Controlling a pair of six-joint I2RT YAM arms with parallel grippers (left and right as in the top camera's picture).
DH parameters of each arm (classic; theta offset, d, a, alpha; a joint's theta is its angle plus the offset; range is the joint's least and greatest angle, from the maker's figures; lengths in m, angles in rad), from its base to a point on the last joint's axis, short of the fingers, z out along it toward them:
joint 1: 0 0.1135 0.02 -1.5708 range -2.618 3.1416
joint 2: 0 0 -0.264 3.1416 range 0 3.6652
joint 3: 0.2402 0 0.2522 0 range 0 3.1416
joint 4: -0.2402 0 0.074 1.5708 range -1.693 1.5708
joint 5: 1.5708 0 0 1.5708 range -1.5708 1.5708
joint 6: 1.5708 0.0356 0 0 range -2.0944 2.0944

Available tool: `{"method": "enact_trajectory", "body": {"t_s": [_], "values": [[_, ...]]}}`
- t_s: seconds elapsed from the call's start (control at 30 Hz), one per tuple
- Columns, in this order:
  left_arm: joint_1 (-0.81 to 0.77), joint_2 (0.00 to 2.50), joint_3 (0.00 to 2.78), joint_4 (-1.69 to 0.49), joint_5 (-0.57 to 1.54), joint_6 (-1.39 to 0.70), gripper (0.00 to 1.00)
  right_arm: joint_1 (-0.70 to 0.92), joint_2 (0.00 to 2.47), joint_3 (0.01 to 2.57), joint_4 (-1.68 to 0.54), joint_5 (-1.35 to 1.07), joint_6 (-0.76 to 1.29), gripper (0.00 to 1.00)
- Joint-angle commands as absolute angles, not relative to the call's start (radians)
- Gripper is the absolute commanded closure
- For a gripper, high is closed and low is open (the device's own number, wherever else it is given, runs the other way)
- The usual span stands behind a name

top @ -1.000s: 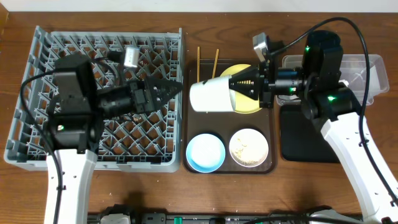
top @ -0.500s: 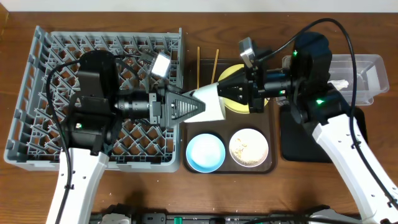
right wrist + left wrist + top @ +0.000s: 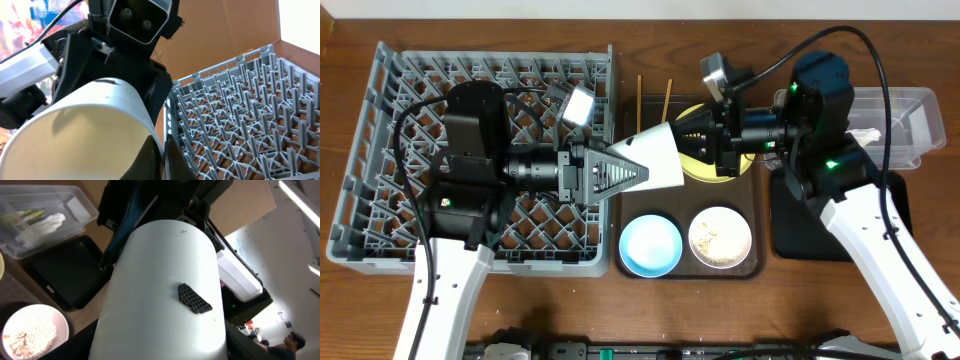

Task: Sort waste into correct bins and load items into the dishwasher

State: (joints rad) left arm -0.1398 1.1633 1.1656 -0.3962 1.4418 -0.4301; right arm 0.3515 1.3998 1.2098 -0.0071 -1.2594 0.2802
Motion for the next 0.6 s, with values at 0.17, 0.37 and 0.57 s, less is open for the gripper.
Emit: {"method": "enact_trajectory", "body": {"t_s": [0.17,0.37,0.57], "values": [[-0.125,1.161,1.184,-0.416,1.25,-0.423,0.39,0.334,1.406,1.217,-0.015,-1.199,0.281,0.32],[-0.019,1.159,1.184,-0.658,0.932,-0.363,0.39,0.185,1.395,1.217,-0.146,-1.113,0.295,0.23],[0.084,1.145,1.189,-0.892,0.583,-0.38,0.4,0.154,1.379,1.217,-0.474,-0.83,0.29,0.23]]}}
